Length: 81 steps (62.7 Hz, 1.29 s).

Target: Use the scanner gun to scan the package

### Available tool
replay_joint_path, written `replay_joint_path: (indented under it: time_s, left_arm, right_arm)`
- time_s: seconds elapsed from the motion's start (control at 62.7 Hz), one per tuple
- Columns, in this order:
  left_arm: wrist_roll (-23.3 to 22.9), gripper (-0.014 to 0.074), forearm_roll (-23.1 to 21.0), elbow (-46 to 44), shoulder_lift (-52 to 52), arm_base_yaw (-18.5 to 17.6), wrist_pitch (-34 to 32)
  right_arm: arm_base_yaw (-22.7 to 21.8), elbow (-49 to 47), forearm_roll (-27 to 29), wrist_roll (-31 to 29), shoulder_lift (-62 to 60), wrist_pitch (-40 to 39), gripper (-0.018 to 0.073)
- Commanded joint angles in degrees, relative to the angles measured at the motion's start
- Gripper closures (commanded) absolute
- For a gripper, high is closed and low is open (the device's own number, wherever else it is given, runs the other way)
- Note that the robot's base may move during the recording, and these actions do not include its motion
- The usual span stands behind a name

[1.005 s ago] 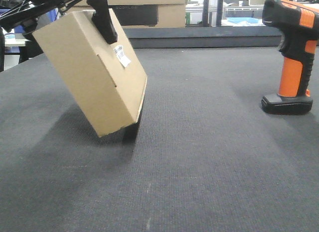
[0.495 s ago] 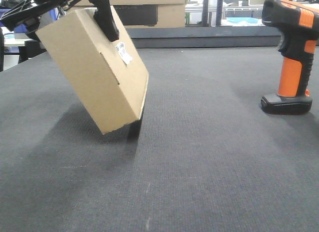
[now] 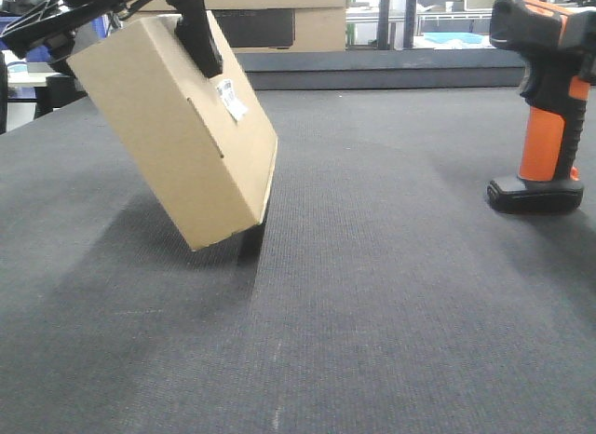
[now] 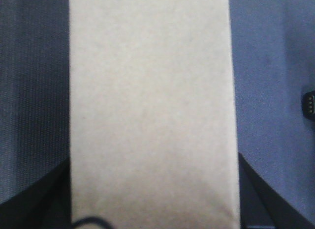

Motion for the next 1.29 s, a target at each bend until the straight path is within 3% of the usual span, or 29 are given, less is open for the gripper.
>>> replay_joint_path:
  time_s: [0.0, 0.128, 0.511, 0.606, 0.734, 0.846, 1.276]
  left_arm:
    - [0.12, 0.0707, -0.59, -0.21, -0.39, -0.25, -1.14]
    - [0.12, 0.0707, -0.17, -0.21, -0.39, -0.25, -1.14]
    - [0.12, 0.0707, 0.08, -0.21, -0.39, -0.25, -1.14]
    - [0.12, 0.0707, 0.09, -0.21, -0.39, -0.25, -1.14]
    - [0.12, 0.0707, 0.20, -0.21, -0.39, -0.25, -1.38]
    - [0.12, 0.0707, 0.20, -0.21, -0.39, -0.25, -1.78]
    - [0.12, 0.0707, 0.20, -0.21, -0.39, -0.25, -1.51]
  right_arm:
    - [0.93, 0.17, 1.86, -0.03, 2.80, -5.36, 0.0719]
    - [1.41, 0.17, 1.86, -0.03, 5.77, -8.75, 0.0719]
    - [1.41, 0.17, 1.44, -0.03, 9.01, -8.75, 0.0713]
    - [1.41, 0.17, 1.44, -0.03, 9.24, -8.65, 0.0578]
    - [1.41, 0.17, 1.44, -0.03, 9.24, -8.92, 0.0204]
    - [1.41, -1.05, 1.44, 0.05, 9.75, -8.67, 0.0002]
    - [1.41, -8.15, 2.15, 0.05, 18.94, -16.15, 0.0000]
